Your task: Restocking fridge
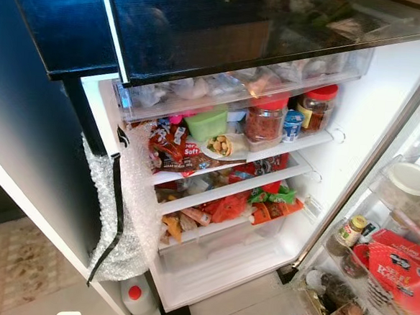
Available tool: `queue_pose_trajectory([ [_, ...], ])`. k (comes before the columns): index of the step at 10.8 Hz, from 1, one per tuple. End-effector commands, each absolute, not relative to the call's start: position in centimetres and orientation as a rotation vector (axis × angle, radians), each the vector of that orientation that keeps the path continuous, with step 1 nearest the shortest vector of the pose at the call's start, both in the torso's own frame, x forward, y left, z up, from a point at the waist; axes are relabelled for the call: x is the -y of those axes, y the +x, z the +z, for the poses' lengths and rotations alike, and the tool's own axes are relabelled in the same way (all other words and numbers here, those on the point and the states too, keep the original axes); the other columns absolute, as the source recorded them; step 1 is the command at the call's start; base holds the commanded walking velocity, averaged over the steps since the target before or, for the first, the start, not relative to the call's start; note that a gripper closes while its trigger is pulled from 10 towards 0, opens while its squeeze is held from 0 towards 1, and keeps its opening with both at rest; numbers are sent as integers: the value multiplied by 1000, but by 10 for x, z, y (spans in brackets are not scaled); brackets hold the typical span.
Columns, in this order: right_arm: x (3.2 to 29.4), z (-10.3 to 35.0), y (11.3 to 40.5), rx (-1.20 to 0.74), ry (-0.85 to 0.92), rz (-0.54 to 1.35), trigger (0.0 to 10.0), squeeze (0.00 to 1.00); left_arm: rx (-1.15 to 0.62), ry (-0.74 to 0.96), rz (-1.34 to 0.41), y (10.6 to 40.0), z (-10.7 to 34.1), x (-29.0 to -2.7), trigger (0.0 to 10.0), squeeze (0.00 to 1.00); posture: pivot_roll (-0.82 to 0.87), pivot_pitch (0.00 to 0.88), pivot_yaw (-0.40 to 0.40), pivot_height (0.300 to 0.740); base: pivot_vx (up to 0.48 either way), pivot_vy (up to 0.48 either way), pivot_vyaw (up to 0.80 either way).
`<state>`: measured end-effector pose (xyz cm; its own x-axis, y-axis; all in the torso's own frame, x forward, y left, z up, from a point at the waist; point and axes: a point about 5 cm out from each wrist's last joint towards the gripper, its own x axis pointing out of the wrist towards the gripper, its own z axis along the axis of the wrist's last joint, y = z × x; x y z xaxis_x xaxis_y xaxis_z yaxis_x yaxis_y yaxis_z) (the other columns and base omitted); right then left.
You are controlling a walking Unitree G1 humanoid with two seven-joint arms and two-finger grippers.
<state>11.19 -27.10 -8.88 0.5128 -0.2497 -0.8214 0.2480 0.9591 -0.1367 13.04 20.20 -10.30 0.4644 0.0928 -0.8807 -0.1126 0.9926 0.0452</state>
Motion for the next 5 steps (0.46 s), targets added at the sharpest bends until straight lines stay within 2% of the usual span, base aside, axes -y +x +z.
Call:
queue_pose_trajectory([
  [1,269,-89,115,-989,15,-292,10000,0,-1098,-12,126,126,-104,-204,10000,0,-148,0,-1,740,0,-307,0],
  [3,259,-92,117,-999,50,-271,10000,0,-1099,-7,127,125,-104,-205,10000,0,-145,0,5,740,0,-313,0],
  [5,270,-92,107,-1042,41,-292,10000,0,-1100,2,128,125,-104,-206,10000,0,-145,0,13,740,0,-330,0],
])
